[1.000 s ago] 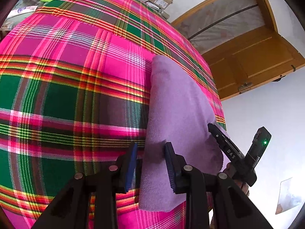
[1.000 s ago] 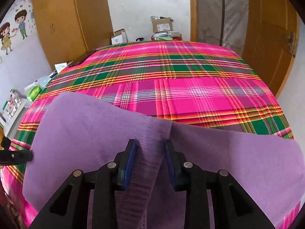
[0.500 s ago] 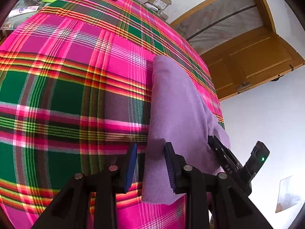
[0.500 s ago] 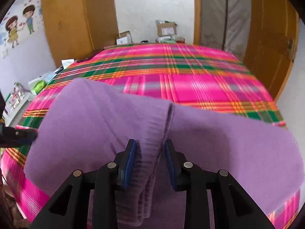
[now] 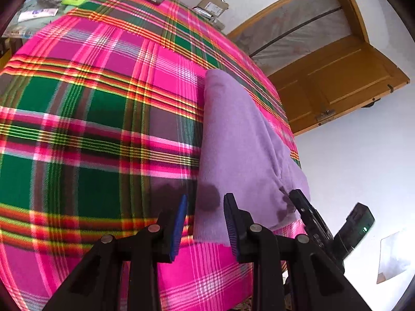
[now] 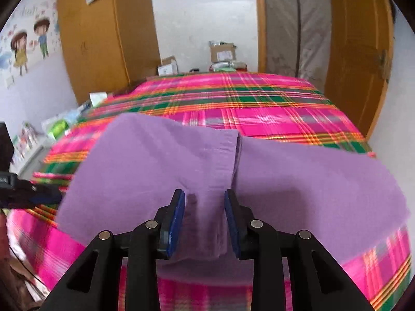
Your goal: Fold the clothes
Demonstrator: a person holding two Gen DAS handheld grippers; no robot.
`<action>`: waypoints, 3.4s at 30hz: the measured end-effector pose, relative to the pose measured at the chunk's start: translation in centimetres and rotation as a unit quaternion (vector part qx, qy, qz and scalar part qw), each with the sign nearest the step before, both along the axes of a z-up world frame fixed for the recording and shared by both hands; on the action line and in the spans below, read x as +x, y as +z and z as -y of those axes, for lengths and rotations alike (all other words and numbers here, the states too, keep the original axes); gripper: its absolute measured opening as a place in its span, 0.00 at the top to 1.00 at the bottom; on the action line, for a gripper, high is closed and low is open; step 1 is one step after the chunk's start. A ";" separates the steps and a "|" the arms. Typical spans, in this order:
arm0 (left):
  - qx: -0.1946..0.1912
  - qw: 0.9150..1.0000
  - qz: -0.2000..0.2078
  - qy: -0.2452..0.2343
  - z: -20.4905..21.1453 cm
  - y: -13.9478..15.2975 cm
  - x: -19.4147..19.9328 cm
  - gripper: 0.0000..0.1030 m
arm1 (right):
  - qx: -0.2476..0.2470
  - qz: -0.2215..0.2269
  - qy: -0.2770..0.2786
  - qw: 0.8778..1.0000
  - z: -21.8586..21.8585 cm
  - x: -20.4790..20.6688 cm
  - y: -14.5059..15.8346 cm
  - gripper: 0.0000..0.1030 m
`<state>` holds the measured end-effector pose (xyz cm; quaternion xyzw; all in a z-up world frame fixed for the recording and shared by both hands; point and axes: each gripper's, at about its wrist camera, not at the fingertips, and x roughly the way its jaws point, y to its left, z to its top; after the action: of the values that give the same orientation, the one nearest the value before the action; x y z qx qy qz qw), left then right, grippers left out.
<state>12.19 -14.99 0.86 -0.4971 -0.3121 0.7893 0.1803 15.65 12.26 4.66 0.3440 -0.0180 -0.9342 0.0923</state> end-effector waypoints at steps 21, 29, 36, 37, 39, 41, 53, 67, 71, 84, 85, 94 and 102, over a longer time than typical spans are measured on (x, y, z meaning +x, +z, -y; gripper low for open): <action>-0.005 1.000 0.014 -0.002 -0.5 -0.4 -0.1 0.71 | -0.051 0.022 0.215 0.975 7.7 4.5 -1.4 0.68; -0.011 1.000 0.013 -0.011 -0.4 -0.2 -0.5 0.71 | -0.050 0.084 0.242 0.965 10.5 2.2 -3.4 0.68; -0.003 1.000 0.013 -0.007 0.1 -0.1 -1.4 0.71 | -0.026 0.018 0.240 0.970 10.9 3.2 -2.0 0.62; -0.005 1.000 0.013 -0.008 0.1 -0.1 -1.4 0.71 | -0.027 0.019 0.244 0.969 11.1 3.1 -2.0 0.59; -0.007 1.000 0.013 -0.014 -0.1 0.0 -1.6 0.71 | -0.030 0.034 0.248 0.968 11.5 2.7 -2.6 0.59; -0.009 1.000 0.013 -0.018 -0.1 0.0 -1.7 0.71 | -0.039 0.044 0.256 0.965 11.8 2.2 -3.0 0.59; -0.009 1.000 0.012 -0.013 -0.2 0.2 -2.5 0.71 | -0.092 0.073 0.308 0.944 13.4 1.5 -3.5 0.57; -0.010 0.999 0.028 -0.018 0.2 -0.6 -3.3 0.71 | -0.100 0.099 0.274 0.951 12.8 1.4 -3.2 0.57; -0.008 0.999 0.030 -0.019 0.4 -0.7 -3.4 0.71 | -0.116 0.108 0.282 0.946 12.7 1.5 -3.3 0.57; -0.013 0.999 0.030 -0.028 0.6 -0.5 -4.0 0.71 | -0.138 0.120 0.278 0.943 10.3 3.1 -2.4 0.57; -0.012 0.999 0.031 -0.028 0.6 -0.6 -3.9 0.71 | -0.141 0.122 0.272 0.944 10.0 3.1 -2.4 0.57; 0.005 0.997 0.042 -0.068 -0.5 -1.0 -4.2 0.71 | -0.137 0.091 0.237 0.958 8.5 2.7 -1.4 0.57; 0.023 0.994 0.054 -0.094 -0.9 -0.6 -4.7 0.84 | 0.018 -0.006 0.236 0.972 11.4 3.5 -0.4 0.55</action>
<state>7.49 -14.08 0.27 -0.5622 -0.2910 0.7334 0.2479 19.18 0.82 4.27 0.3342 0.0810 -0.8883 0.3044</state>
